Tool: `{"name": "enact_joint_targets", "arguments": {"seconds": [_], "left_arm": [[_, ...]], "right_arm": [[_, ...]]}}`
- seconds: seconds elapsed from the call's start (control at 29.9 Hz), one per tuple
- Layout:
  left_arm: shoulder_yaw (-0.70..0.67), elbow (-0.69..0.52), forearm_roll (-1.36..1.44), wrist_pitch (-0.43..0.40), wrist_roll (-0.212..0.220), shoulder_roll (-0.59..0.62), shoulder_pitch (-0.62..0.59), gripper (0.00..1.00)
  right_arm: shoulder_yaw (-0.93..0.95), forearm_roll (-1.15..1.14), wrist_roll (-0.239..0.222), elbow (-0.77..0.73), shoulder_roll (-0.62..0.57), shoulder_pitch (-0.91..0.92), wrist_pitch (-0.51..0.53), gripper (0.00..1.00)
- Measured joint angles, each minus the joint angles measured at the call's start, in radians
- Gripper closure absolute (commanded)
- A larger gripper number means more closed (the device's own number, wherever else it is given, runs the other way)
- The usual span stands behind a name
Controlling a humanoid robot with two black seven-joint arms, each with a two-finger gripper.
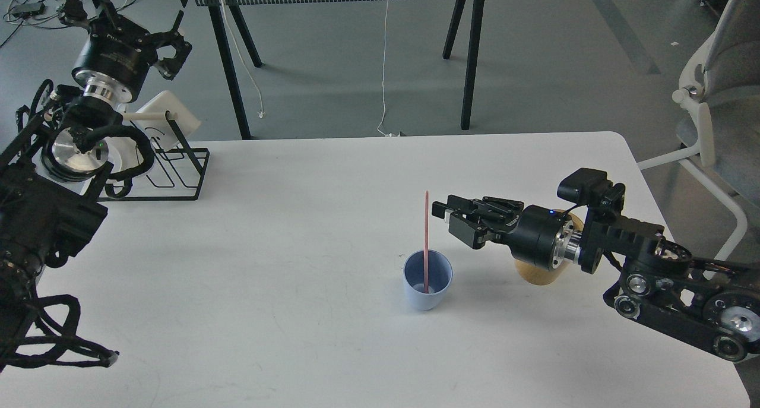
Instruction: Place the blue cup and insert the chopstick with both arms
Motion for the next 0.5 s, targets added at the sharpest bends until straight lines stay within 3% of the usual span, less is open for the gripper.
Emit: {"name": "enact_joint_targets", "arguments": {"seconds": [0.13,0.5], "left_arm": [[0.0,0.0,-0.001,0.0,-0.003,0.0,0.0,0.0],[0.0,0.0,-0.001,0.0,-0.006,-0.006,-0.003,0.0]], "right_arm": [[0.169,0.022,0.001,0.003,-0.02,0.001,-0.005,0.03],[0.468,0.562,-0.007,-0.126,-0.016,0.008,0.006,0.01]]}}
